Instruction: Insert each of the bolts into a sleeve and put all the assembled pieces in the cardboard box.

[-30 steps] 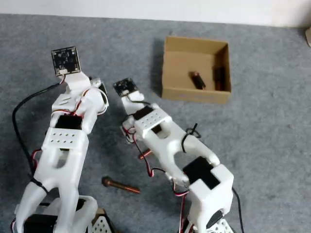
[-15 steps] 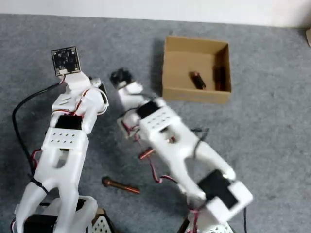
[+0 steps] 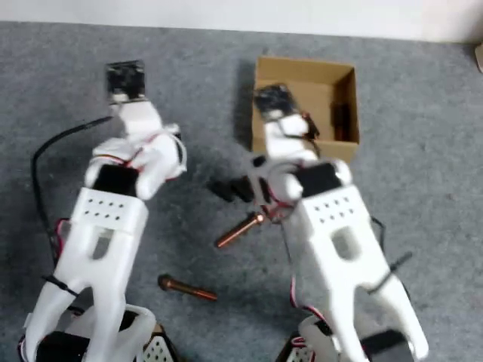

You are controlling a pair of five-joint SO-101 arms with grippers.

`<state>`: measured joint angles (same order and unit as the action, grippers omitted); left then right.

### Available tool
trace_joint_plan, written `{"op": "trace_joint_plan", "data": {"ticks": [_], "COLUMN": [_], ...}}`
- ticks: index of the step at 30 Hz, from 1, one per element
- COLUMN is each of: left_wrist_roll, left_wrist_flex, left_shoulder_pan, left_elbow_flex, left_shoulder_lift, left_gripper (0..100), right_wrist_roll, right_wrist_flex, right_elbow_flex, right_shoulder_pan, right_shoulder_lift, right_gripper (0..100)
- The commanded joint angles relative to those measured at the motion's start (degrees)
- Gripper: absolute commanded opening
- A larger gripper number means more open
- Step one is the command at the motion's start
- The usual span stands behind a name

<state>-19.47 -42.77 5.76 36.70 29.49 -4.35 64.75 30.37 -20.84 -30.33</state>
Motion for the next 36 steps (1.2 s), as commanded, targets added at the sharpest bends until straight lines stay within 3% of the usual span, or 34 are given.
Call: {"op": "trace_joint_plan", "data": {"ticks": [1, 7, 18, 25, 31, 36], "left_wrist_roll": [0.44, 0.44, 0.44, 0.7, 14.15, 17.41], "left_wrist_flex": [-0.09, 1.49, 3.78, 5.54, 5.54, 5.54], "left_shoulder_pan": [3.3, 3.3, 8.48, 12.26, 15.25, 15.6], "left_elbow_flex": [-0.31, 0.31, 2.51, 4.18, 4.35, 4.44], "left_shoulder_lift": [0.31, 0.22, 0.13, 0.4, 0.31, 0.66], "left_gripper": [1, 1, 1, 1, 1, 1], "right_wrist_roll": [-0.53, -0.79, -0.53, -0.53, -0.53, -0.44], "right_wrist_flex": [-4.7, -10.07, -16.66, -17.01, -22.37, -22.37], "right_elbow_flex": [8.04, 26.42, 49.98, 58.07, 62.64, 62.9], "right_shoulder_pan": [7.87, 14.11, 13.85, 13.76, 13.76, 13.76], "right_shoulder_lift": [-11.56, -33.27, -64.84, -74.86, -74.51, -74.51], "right_gripper": [0.5, 0.5, 0.5, 0.5, 0.5, 0.5]}}
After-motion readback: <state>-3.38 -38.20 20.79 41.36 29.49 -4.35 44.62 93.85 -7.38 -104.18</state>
